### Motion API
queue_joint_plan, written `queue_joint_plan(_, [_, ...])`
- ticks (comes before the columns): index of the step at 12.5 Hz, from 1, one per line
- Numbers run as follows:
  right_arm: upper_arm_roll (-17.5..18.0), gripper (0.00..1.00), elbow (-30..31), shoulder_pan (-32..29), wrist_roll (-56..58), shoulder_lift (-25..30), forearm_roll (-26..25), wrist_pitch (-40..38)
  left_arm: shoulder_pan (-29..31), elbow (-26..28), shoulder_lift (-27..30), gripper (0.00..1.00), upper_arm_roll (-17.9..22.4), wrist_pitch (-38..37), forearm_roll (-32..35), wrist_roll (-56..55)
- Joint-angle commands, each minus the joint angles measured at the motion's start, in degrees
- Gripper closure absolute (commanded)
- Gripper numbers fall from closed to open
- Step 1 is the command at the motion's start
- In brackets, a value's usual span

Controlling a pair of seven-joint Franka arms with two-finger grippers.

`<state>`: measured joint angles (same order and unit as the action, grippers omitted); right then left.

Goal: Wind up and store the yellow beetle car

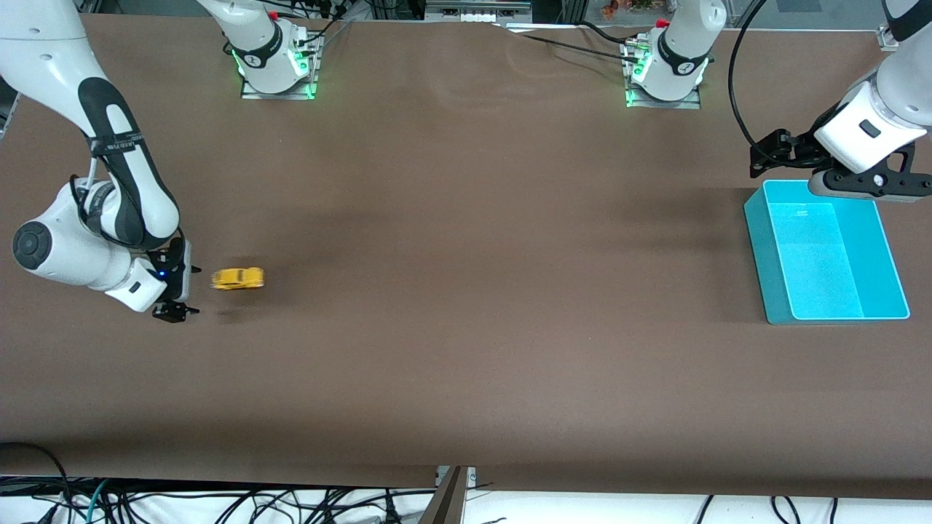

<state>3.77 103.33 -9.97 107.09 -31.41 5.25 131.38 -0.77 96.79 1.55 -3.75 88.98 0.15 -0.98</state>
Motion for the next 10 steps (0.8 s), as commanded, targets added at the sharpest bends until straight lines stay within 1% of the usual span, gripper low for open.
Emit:
queue_joint_plan(1, [0.09, 0.0, -4.0, 2.05, -5.64, 3.45, -1.91, -6.91, -0.2, -1.87, -0.76, 0.0, -0.03, -1.27, 0.81, -0.61])
queue_joint_plan(5, [0.09, 0.0, -3.67, 3.9, -20.39, 13.9, -2.26, -16.22, -0.2, -1.78, -0.76, 0.0, -0.12, -1.27, 0.81, -0.61])
queue_joint_plan(7, [0.01, 0.0, -3.49, 4.43, -29.43, 18.82, -3.75, -21.32, -0.2, -1.78, -0.76, 0.0, -0.03, -1.27, 0.81, -0.61])
queue_joint_plan(10, [0.09, 0.0, -3.23, 4.43, -39.48, 24.89, -3.58, -26.6, -0.28, -1.78, -0.76, 0.0, -0.12, -1.36, 0.81, -0.52])
